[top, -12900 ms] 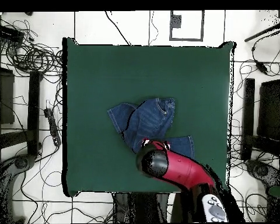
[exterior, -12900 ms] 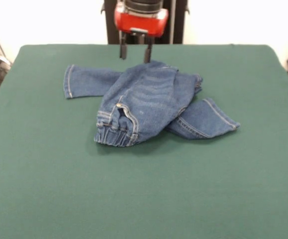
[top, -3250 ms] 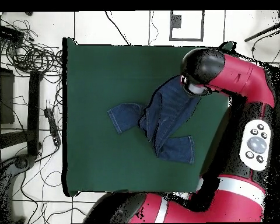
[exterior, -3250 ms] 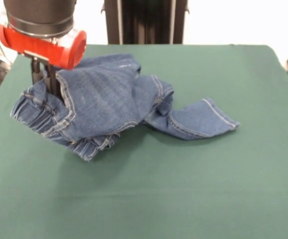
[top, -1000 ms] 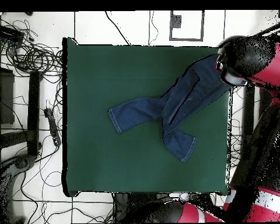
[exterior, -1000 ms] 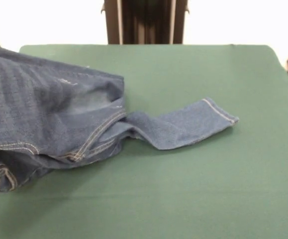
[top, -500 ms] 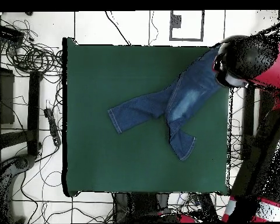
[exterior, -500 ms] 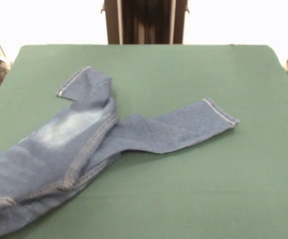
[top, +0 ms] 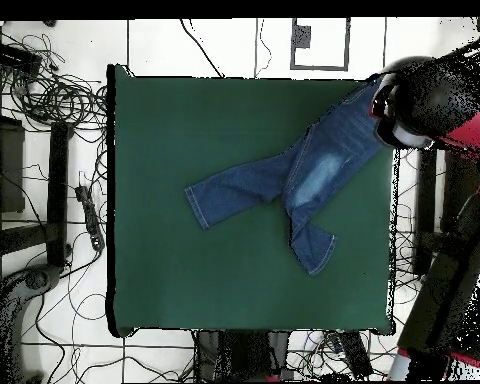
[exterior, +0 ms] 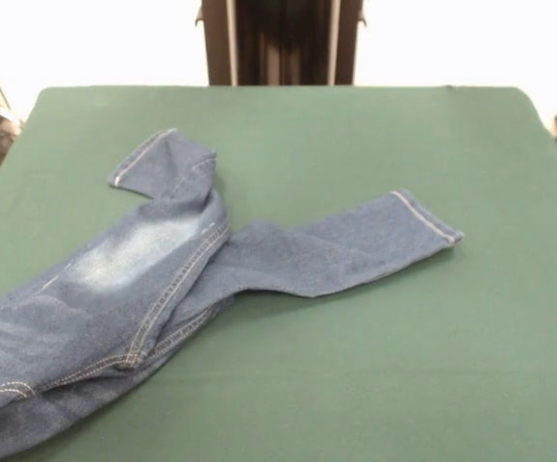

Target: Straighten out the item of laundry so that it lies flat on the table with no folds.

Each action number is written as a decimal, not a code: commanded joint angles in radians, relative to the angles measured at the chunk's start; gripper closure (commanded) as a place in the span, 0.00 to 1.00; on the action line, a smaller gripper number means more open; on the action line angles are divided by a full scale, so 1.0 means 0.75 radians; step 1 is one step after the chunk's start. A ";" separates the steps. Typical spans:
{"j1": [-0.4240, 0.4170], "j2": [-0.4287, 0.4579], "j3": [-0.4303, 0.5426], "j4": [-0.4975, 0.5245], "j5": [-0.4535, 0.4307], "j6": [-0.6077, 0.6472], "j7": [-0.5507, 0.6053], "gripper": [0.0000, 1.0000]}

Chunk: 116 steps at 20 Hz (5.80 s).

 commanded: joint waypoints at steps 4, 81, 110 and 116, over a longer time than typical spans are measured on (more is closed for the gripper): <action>0.083 0.016 0.110 0.255 0.053 0.048 0.136 0.00; 0.440 -0.056 -0.008 0.754 0.440 -0.357 0.396 0.00; 0.455 -0.034 0.140 0.909 0.632 -0.667 0.347 0.00; 0.472 -0.014 0.146 0.876 0.702 -0.680 0.383 0.00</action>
